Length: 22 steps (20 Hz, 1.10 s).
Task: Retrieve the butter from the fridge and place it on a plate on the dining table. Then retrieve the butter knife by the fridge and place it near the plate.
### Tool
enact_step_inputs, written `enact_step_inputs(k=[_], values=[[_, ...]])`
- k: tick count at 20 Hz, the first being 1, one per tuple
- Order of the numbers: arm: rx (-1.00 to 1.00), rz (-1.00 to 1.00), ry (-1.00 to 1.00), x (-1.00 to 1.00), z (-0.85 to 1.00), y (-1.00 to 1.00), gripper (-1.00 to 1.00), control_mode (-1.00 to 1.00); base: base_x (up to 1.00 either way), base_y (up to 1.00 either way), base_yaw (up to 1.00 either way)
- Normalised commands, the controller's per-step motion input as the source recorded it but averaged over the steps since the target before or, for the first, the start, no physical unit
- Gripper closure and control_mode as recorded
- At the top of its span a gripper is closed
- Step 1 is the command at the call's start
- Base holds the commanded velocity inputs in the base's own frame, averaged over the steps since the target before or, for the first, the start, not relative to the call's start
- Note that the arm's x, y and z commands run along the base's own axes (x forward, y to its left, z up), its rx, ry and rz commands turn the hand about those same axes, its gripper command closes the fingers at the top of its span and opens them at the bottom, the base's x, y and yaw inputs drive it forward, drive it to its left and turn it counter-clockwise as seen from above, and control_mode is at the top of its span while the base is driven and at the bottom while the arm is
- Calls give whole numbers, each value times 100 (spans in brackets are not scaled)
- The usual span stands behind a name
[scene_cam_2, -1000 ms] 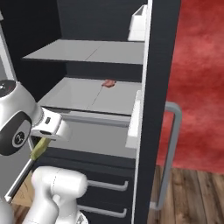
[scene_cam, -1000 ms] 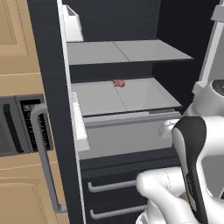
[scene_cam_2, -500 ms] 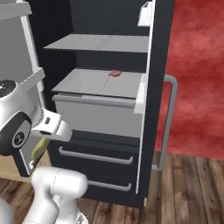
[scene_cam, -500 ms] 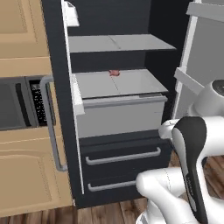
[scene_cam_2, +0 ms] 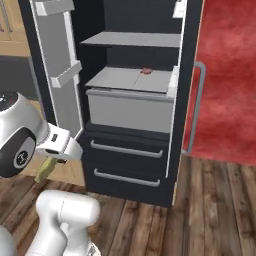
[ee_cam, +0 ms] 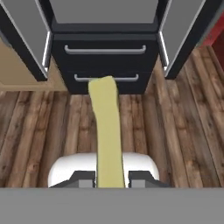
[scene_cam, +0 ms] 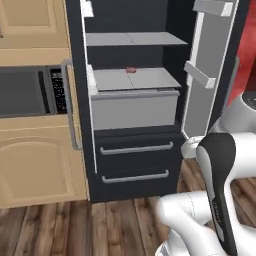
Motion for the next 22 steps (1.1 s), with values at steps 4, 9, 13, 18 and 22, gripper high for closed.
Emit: enact_step_inputs(k=[4, 9, 13, 18, 22], values=[[0, 0, 0, 0, 0, 0, 100, 100, -63, -10, 50], [0, 0, 0, 0, 0, 0, 100, 100, -58, -1, 76], [0, 0, 0, 0, 0, 0, 100, 100, -41, 0, 85], [0, 0, 0, 0, 0, 0, 100, 100, -13, -9, 85], [0, 0, 0, 0, 0, 0, 100, 100, 4, -20, 82]])
